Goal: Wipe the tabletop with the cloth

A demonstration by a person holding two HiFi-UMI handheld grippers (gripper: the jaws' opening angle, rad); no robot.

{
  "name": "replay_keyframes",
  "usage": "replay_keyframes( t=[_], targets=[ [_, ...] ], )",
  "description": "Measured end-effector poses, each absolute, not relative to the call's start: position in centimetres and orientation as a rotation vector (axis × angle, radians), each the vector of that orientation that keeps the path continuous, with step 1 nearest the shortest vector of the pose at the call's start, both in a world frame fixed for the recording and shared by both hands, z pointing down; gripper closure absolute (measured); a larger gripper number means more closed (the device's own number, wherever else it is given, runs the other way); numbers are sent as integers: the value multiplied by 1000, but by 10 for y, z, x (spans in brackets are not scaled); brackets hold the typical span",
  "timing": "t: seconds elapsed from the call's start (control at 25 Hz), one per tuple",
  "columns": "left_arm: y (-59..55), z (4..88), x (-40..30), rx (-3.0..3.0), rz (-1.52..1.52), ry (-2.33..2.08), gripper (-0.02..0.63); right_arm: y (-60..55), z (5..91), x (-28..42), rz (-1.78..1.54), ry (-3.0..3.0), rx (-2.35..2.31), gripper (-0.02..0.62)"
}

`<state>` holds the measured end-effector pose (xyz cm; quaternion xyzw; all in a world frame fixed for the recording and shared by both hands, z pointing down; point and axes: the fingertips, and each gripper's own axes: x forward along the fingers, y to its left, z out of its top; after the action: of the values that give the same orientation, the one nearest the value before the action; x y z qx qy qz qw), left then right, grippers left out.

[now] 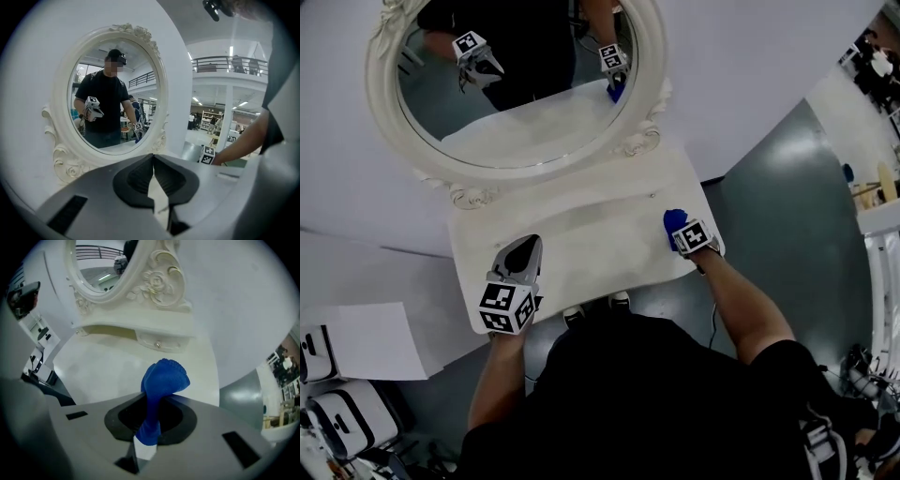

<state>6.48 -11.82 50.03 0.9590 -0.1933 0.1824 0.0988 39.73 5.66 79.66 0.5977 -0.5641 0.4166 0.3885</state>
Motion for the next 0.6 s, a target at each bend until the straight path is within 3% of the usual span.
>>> replay_keyframes(
  t=[0.6],
  targets=[
    [-139,493,-79,2699,478,-936,594,-190,706,142,686,-1943,1178,555]
  ],
)
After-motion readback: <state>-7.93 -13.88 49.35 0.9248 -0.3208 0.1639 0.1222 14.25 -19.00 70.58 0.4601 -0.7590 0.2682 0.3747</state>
